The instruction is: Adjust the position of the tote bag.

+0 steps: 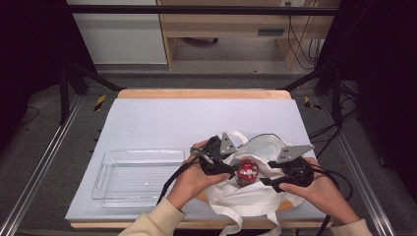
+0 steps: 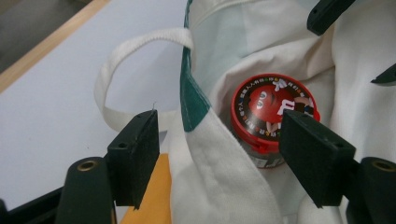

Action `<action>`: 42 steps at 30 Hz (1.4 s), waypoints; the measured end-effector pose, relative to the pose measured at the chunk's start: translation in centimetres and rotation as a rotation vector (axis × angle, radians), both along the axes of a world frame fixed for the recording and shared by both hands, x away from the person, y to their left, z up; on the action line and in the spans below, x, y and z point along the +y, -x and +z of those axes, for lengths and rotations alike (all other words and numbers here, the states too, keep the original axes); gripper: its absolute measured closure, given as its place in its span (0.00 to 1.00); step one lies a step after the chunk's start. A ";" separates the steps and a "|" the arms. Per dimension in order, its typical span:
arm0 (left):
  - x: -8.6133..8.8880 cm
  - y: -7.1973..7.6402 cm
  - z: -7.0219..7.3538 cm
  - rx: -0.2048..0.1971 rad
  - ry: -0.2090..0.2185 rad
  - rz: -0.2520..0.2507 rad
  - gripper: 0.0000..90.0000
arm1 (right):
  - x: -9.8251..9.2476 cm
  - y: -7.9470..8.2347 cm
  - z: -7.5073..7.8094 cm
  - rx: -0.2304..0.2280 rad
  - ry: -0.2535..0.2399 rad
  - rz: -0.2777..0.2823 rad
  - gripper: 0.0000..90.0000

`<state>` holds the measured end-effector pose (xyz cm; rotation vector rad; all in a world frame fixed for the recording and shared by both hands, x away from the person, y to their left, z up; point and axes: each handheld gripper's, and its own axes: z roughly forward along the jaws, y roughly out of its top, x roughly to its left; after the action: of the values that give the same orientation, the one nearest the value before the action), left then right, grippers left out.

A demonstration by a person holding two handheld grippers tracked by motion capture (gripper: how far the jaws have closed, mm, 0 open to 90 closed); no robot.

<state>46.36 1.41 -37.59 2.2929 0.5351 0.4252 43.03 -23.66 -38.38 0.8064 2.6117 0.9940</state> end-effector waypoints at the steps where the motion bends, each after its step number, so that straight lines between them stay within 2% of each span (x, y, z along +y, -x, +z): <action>1: 0.0 0.0 0.0 0.000 0.000 0.000 0.36 | 0.0 0.0 0.0 0.000 0.000 0.000 0.40; 2: 0.1 -0.1 -0.4 0.021 0.003 -0.002 0.40 | 0.1 -0.1 0.0 0.002 0.005 -0.002 0.39; 7: 0.5 -0.1 -0.8 0.054 0.002 0.003 0.60 | 0.7 0.2 0.4 -0.010 0.004 0.010 0.38; 12: 0.8 -0.2 -0.8 0.072 0.007 0.010 0.77 | 1.0 0.1 0.1 -0.001 0.033 0.017 0.38; 14: 1.0 -0.1 -0.8 0.073 0.010 0.008 0.85 | 0.9 0.1 -0.2 0.001 0.038 0.015 0.39; 20: 1.3 0.1 -0.4 0.053 -0.001 0.005 0.96 | 0.4 0.9 -1.1 0.013 0.058 0.013 0.40; 21: 1.3 0.3 -0.3 0.042 -0.010 -0.004 0.97 | 0.3 1.0 -1.3 0.012 0.055 0.011 0.40; 33: 1.2 1.3 0.3 0.030 -0.029 -0.033 0.98 | 0.1 1.0 -2.8 0.013 0.033 -0.007 0.35; 36: 1.2 1.3 0.4 0.026 -0.025 -0.033 0.98 | 0.5 0.9 -3.3 0.026 0.048 -0.004 0.36; 41: 1.5 1.3 0.5 0.025 -0.025 -0.029 0.98 | 0.6 1.1 -3.9 0.026 0.052 -0.005 0.45; 42: 1.5 1.3 0.6 0.021 -0.030 -0.029 0.98 | 0.4 1.3 -4.2 0.024 0.045 -0.009 0.52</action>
<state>45.02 2.94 -37.00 2.3332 0.5081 0.3974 41.75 -23.28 -42.58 0.8234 2.6381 0.9256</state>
